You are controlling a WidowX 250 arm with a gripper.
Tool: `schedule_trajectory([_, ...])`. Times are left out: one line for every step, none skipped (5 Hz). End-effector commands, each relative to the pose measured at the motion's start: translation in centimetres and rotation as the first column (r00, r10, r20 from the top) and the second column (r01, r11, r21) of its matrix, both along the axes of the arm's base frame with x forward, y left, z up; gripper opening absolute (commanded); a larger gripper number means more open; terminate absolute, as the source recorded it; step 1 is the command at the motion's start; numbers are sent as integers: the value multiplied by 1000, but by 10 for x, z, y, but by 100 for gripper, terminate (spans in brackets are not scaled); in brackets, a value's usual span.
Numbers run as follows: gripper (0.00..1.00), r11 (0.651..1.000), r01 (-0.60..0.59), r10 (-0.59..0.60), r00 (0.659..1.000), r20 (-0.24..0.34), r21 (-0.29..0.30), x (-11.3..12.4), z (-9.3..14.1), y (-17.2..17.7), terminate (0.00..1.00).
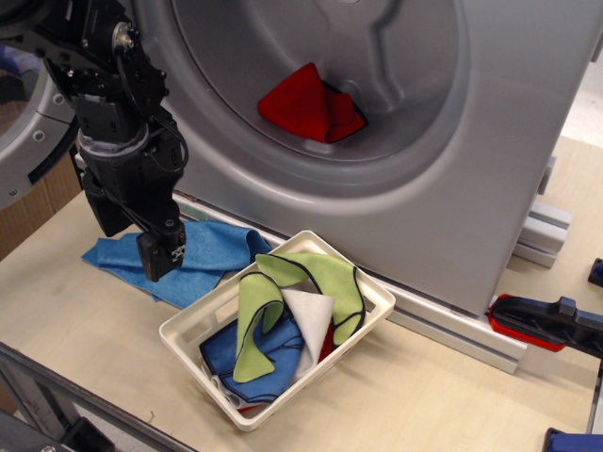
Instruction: Take clothes out of laundry machine
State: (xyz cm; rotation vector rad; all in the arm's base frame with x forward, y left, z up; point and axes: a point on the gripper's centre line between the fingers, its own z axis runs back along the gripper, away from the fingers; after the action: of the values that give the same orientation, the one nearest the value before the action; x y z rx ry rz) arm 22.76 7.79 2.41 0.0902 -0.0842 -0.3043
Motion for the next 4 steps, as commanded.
schedule_trajectory([100,1000,0,0,1000,0,0,0,0,0,0])
schedule_trajectory([100,991,70,-56,991,121,-114,22,4,-2,0])
schedule_trajectory([100,978,207,-198,968,153,-42,49,25,-13,0])
schedule_trajectory([100,953,303,-298,926,233,14,69,49,-14,0])
